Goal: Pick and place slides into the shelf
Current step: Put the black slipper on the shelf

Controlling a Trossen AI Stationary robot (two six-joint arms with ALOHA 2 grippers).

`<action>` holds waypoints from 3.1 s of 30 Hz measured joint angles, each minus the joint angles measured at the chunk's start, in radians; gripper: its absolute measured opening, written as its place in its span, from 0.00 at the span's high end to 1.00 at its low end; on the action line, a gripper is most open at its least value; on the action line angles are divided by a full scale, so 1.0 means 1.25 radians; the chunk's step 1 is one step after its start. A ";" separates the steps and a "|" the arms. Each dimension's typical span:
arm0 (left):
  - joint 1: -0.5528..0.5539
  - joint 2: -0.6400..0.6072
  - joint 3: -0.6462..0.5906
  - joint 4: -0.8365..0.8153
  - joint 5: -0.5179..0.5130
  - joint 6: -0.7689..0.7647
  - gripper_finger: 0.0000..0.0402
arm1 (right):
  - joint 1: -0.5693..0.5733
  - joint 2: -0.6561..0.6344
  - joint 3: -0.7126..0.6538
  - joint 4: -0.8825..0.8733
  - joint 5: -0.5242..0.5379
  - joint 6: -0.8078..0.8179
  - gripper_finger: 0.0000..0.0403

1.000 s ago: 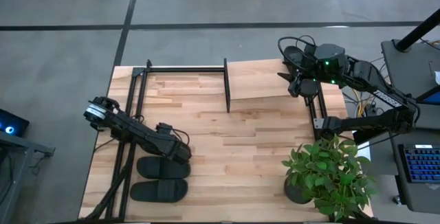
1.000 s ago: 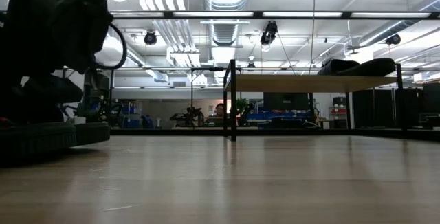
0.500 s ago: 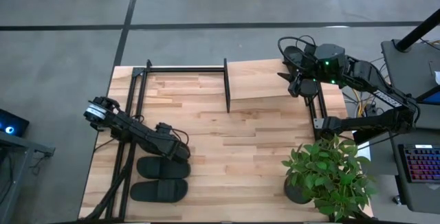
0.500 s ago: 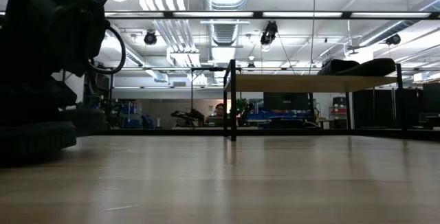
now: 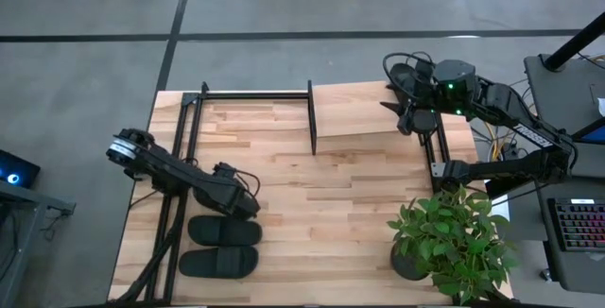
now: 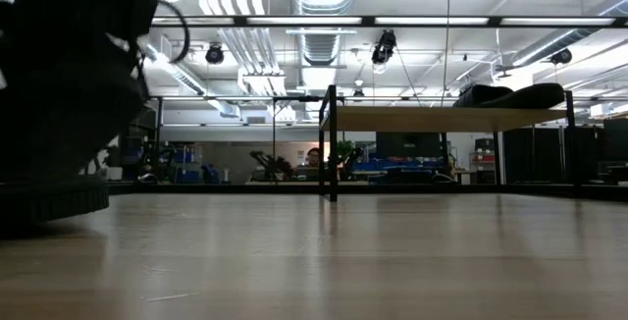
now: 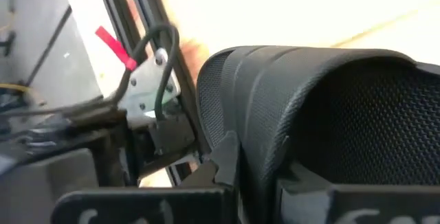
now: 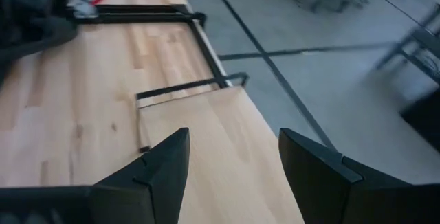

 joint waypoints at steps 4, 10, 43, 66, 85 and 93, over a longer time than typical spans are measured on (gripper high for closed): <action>0.008 -0.060 0.043 -0.017 -0.068 0.014 1.00 | 0.001 0.000 0.000 0.006 -0.072 -0.042 0.47; 0.017 -0.129 0.099 -0.019 -0.237 0.029 1.00 | 0.032 0.000 0.000 0.017 -0.138 -0.076 0.47; 0.023 -0.115 0.167 1.308 -0.767 2.099 1.00 | 0.283 0.007 0.000 0.160 -0.141 -0.155 0.47; 0.094 -0.087 0.160 1.500 -0.592 2.201 1.00 | 0.346 0.101 -0.006 0.176 0.033 -0.752 0.47; 0.104 -0.087 0.160 1.458 -0.514 2.076 1.00 | 0.412 0.191 -0.007 0.307 0.308 -0.930 0.47; 0.104 -0.088 0.160 1.457 -0.497 2.071 1.00 | 0.412 0.211 -0.002 0.311 0.313 -0.915 0.54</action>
